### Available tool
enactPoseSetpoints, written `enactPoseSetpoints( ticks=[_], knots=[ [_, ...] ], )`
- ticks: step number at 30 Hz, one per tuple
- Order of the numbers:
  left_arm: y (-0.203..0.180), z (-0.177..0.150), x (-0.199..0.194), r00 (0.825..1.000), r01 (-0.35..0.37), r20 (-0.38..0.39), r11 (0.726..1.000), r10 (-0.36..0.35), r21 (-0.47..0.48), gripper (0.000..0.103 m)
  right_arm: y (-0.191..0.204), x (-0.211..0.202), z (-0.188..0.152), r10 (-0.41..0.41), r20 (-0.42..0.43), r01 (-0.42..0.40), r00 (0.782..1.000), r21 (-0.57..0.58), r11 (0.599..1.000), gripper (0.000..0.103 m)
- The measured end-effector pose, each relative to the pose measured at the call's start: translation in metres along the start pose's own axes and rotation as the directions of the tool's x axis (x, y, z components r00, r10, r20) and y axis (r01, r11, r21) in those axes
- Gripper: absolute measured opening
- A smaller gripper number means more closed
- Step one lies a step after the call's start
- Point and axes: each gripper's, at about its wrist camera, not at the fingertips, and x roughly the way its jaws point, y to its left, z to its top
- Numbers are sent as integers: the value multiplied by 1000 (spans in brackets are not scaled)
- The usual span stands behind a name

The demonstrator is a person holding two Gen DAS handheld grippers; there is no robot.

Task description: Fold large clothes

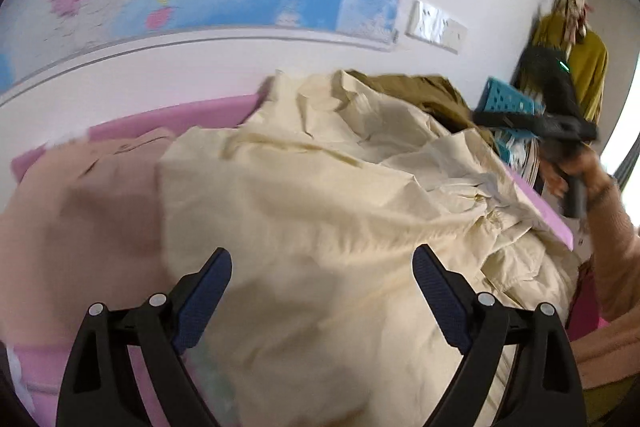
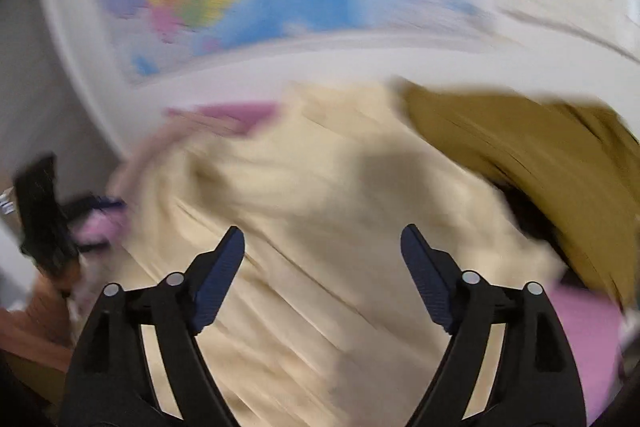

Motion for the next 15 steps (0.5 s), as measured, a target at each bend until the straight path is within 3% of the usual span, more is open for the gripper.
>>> enactPoseSetpoints(
  ticks=[3,7,9,11,13,15],
  knots=[
    [-9,14,31,998,8,-62,1000,-8,-1,88,-39,-13,-43,-30,-55,36,998,107,994,83],
    [-3,26,69,988,-52,-150,998,48,-25,83,-50,-10,-73,44,-88,-30,995,147,989,79],
    [1,28,77,984,-54,-172,997,43,-60,82,-48,-2,-77,92,-112,-77,989,136,988,79],
    [6,27,80,983,-58,-179,994,41,-89,82,-40,12,-78,67,-137,-52,988,111,992,61],
    [10,27,82,980,-87,-186,991,67,-104,82,-38,15,-74,56,-127,-43,990,101,994,9],
    [14,29,80,982,-78,-180,988,53,-136,82,-37,1,-64,69,-66,-63,995,91,994,5]
  ],
)
